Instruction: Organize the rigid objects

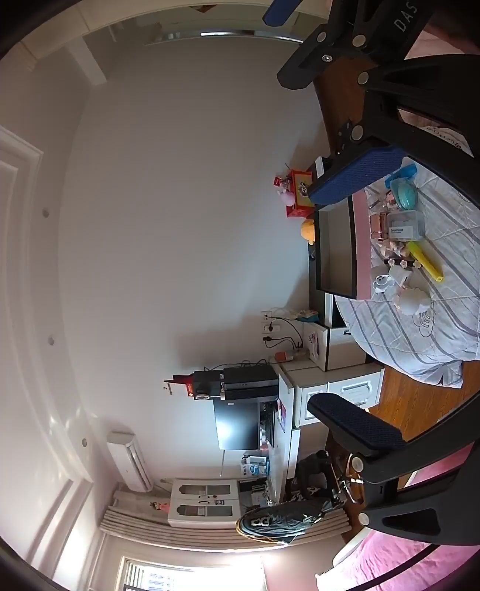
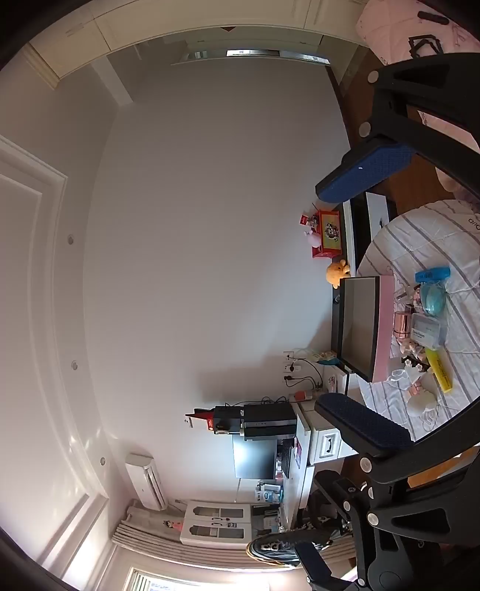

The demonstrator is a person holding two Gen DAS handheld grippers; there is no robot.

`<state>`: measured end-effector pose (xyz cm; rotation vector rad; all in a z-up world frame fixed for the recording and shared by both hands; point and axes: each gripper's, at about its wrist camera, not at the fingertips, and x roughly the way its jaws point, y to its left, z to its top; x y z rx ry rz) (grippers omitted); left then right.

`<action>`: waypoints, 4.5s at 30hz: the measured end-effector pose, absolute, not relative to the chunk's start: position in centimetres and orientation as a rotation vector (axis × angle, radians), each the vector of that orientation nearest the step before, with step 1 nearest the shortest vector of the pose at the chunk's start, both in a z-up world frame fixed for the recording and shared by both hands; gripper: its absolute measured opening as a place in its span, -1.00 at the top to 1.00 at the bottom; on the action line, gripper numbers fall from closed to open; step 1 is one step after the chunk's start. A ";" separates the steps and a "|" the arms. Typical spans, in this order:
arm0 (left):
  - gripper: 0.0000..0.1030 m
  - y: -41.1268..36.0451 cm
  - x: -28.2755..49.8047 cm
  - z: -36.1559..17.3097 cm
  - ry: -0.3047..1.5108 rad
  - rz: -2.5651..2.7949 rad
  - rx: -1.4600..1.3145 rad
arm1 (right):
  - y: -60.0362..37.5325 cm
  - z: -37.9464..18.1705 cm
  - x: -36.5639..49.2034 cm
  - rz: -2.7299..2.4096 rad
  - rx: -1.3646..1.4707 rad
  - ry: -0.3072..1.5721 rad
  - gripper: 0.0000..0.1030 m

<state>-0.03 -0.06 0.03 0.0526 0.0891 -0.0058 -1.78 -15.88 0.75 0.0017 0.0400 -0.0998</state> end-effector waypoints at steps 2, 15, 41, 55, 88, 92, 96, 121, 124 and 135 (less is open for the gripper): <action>-1.00 0.2 -0.3 0.0 0.070 -0.005 0.028 | -15.9 0.7 -1.8 -0.097 0.009 0.026 -1.00; -1.00 0.1 0.6 -0.2 0.102 -0.022 0.025 | -15.8 0.8 -1.8 -0.101 0.004 0.031 -1.00; -1.00 0.1 0.3 -0.2 0.103 -0.023 0.023 | -15.8 0.7 -1.9 -0.102 0.002 0.037 -1.00; -1.00 0.3 0.3 -0.3 0.104 -0.024 0.021 | -15.7 0.4 -1.8 -0.097 -0.001 0.042 -1.00; -1.00 0.6 0.1 -0.4 0.104 -0.021 0.023 | -15.3 0.2 -1.7 -0.093 -0.007 0.048 -1.00; -1.00 0.7 0.1 -0.4 0.105 -0.023 0.020 | -15.2 0.3 -1.7 -0.093 -0.008 0.051 -1.00; -1.00 0.6 0.1 -0.4 0.105 -0.023 0.022 | -15.2 0.4 -1.7 -0.093 -0.009 0.051 -1.00; -1.00 0.7 14.3 -15.8 0.521 -0.109 0.058 | -19.2 -13.3 10.8 -0.075 0.010 0.419 -1.00; -1.00 1.8 17.2 -18.6 0.599 -0.075 0.035 | -20.6 -15.9 12.8 -0.091 0.023 0.483 -1.00; -0.89 3.6 24.9 -24.9 0.762 -0.006 0.012 | -23.1 -22.4 19.2 -0.077 0.032 0.665 -1.00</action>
